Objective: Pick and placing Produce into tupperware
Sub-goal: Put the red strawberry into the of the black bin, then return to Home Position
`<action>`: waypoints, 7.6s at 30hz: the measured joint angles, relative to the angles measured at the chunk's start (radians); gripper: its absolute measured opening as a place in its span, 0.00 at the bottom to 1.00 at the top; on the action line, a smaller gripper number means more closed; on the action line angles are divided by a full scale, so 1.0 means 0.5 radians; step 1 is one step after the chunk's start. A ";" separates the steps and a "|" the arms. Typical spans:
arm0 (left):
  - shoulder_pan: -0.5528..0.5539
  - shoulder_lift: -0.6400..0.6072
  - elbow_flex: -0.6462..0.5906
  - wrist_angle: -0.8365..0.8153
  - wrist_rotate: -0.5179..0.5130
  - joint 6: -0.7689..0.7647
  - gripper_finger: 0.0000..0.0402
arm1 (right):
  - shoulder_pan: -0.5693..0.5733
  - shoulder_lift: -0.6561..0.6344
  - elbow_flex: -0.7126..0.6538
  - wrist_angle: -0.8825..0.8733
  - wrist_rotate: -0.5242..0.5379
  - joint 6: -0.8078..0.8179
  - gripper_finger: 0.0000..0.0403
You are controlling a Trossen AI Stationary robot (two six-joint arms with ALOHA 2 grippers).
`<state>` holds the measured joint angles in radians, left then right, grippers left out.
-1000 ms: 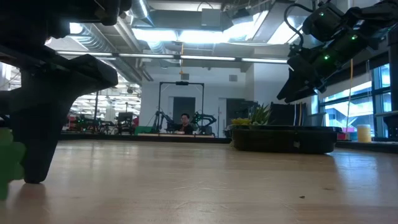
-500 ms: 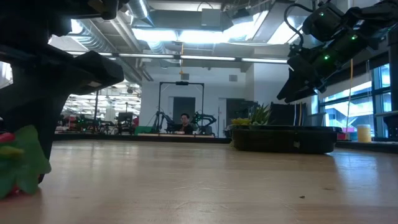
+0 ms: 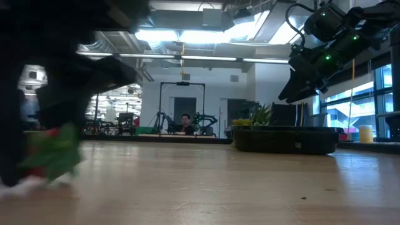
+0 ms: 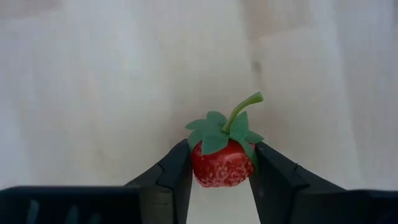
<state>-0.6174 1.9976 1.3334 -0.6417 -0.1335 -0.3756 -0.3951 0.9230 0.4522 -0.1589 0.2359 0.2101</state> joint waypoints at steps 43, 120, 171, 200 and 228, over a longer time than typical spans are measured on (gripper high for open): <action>1.618 0.206 0.005 2.021 0.713 0.912 0.31 | -0.007 0.000 0.000 0.086 0.119 -0.223 0.66; 2.089 -3.068 -2.523 2.089 0.180 0.665 0.43 | -0.121 -1.844 -0.632 0.147 0.114 -0.193 0.66; 2.089 -3.990 -2.538 1.001 -0.029 0.710 0.43 | -0.121 -1.842 -0.891 0.449 0.116 -0.220 0.66; 2.089 -3.990 -2.538 1.001 -0.029 0.705 0.41 | -0.121 -1.842 -0.891 0.450 0.116 -0.221 0.66; 2.089 -3.990 -2.538 1.001 -0.029 0.705 0.41 | -0.122 -1.842 -0.891 0.450 0.115 -0.223 0.66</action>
<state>0.4271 0.0025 0.0643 -0.1413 -0.1478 -0.0231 -0.4561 0.0021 0.0067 0.0662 0.2937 0.0987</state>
